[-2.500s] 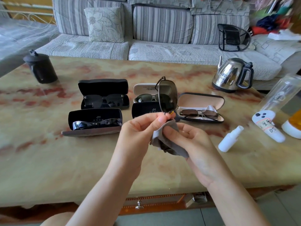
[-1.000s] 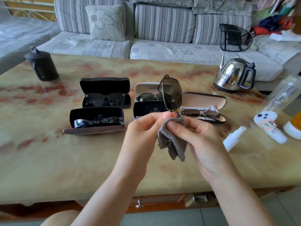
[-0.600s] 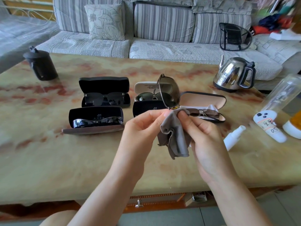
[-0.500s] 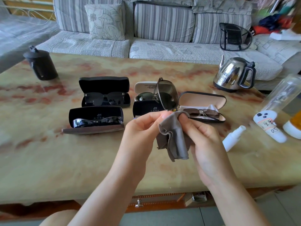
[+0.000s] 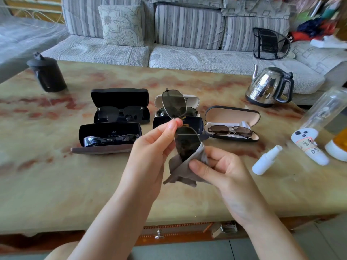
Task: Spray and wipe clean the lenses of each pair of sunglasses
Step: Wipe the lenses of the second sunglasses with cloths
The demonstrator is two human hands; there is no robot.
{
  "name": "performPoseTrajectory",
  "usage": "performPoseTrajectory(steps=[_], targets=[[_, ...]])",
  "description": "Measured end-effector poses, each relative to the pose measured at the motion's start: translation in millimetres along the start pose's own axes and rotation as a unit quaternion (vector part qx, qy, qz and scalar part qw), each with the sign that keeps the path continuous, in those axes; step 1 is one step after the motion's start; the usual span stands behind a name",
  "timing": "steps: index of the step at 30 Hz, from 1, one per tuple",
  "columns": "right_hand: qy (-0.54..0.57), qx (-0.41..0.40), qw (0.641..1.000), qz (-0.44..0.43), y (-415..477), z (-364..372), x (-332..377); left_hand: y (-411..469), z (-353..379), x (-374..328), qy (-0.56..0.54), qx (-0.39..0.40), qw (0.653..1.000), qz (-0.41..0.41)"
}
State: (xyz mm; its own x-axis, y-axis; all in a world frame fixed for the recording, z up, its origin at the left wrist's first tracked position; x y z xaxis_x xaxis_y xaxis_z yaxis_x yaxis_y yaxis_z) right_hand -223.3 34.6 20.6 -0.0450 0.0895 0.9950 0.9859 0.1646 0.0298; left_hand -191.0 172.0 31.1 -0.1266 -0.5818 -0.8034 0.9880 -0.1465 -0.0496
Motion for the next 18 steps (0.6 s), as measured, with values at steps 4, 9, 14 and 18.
performPoseTrajectory(steps=[4,9,14,18], targets=[[0.000,-0.036,0.999,0.006,5.7,-0.6,5.2,1.2,-0.9,-1.4,0.057,-0.012,0.998,0.010],[0.050,-0.086,0.995,-0.005,16.5,2.1,17.2,-2.1,2.8,-0.4,0.087,0.010,0.996,0.006],[-0.007,-0.057,0.998,-0.024,14.3,8.6,12.5,-0.1,-3.1,-4.1,0.079,-0.015,0.997,-0.003],[-0.035,-0.030,0.999,-0.029,9.8,6.1,4.0,5.9,-10.6,-8.3,0.044,-0.008,0.999,-0.009]])
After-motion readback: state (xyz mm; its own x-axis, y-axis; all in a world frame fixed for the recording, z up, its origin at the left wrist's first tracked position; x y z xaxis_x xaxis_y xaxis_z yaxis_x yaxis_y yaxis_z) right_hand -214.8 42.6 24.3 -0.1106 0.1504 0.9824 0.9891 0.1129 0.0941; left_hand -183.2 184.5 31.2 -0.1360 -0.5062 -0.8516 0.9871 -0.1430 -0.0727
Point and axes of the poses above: each hand's wrist, its own y-axis towards the middle knuckle, its own z-axis out of the palm, x = y × z, the point moved 2 cm from there along y, towards the middle knuckle, and after that the axes turned 11 degrees about -y, right-handed, at the moved point
